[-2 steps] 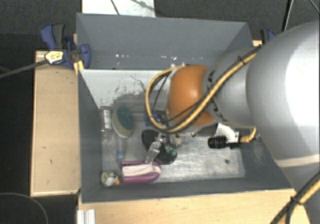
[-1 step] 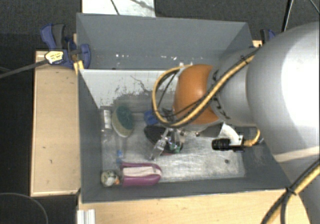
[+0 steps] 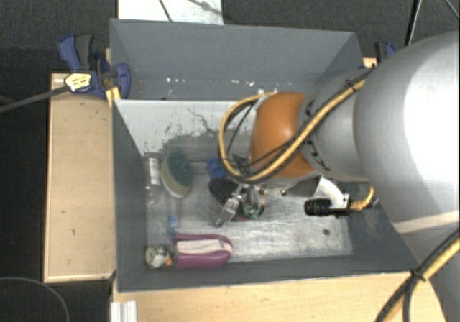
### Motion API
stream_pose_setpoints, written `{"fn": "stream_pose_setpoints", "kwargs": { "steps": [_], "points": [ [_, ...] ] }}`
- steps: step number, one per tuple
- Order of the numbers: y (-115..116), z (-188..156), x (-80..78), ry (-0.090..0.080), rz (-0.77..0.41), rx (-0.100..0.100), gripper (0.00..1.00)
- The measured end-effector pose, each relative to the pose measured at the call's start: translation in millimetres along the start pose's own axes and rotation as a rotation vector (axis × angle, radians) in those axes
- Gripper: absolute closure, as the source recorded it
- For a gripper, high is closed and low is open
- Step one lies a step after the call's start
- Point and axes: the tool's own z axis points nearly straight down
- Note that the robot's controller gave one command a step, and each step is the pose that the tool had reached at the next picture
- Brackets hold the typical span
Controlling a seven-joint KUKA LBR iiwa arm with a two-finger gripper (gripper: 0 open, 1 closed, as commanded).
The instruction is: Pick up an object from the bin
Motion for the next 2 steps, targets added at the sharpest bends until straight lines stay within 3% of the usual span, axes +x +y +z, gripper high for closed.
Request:
{"fn": "stream_pose_setpoints", "kwargs": {
  "steps": [2],
  "points": [
    [3, -118, -3.7, 0.007, -0.017, 0.007, 1.00]
  ]
}}
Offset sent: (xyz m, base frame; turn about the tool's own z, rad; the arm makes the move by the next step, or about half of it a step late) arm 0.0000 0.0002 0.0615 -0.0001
